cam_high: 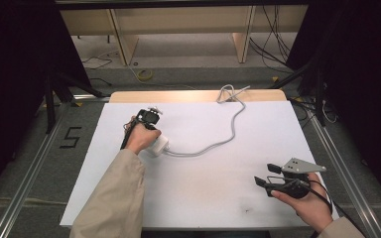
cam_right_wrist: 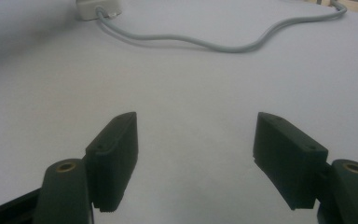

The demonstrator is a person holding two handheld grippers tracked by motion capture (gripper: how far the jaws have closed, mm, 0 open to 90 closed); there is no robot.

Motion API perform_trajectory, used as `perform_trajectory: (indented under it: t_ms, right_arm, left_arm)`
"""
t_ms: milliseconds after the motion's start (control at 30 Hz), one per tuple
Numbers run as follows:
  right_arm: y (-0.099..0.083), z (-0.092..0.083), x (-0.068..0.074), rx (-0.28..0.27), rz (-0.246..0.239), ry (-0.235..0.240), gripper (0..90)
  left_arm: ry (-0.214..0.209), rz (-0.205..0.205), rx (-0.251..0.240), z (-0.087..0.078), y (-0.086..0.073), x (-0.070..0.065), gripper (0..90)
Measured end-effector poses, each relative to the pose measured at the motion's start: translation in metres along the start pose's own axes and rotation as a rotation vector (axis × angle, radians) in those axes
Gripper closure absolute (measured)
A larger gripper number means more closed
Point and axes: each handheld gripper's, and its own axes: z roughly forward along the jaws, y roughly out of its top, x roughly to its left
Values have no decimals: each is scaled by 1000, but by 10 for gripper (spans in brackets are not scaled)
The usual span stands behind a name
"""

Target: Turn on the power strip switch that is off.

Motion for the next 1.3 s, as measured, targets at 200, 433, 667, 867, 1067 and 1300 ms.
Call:
perform_trajectory:
  t_ms: [200, 433, 667, 867, 1067, 1300]
  right_arm:
    - [0, 0, 0, 1, -1, 1, 314]
    - [0, 1, -1, 8, 1, -1, 314]
    - [0, 0, -1, 7, 0, -3, 314]
    - [0, 1, -1, 6, 0, -4, 314]
    - [0, 1, 0, 6, 0, -6, 314]
    - [0, 1, 0, 8, 3, -3, 314]
  left_arm:
    - [-7, 2, -1, 0, 0, 1, 900]
    - [-11, 12, -24, -1, -3, 1, 899]
    - [-11, 14, -52, -3, -6, 0, 857]
    - [-28, -8, -112, -13, -8, 1, 787]
    - [-17, -13, -189, -23, -10, 1, 675]
    - [-125, -49, -309, -34, -17, 4, 432]
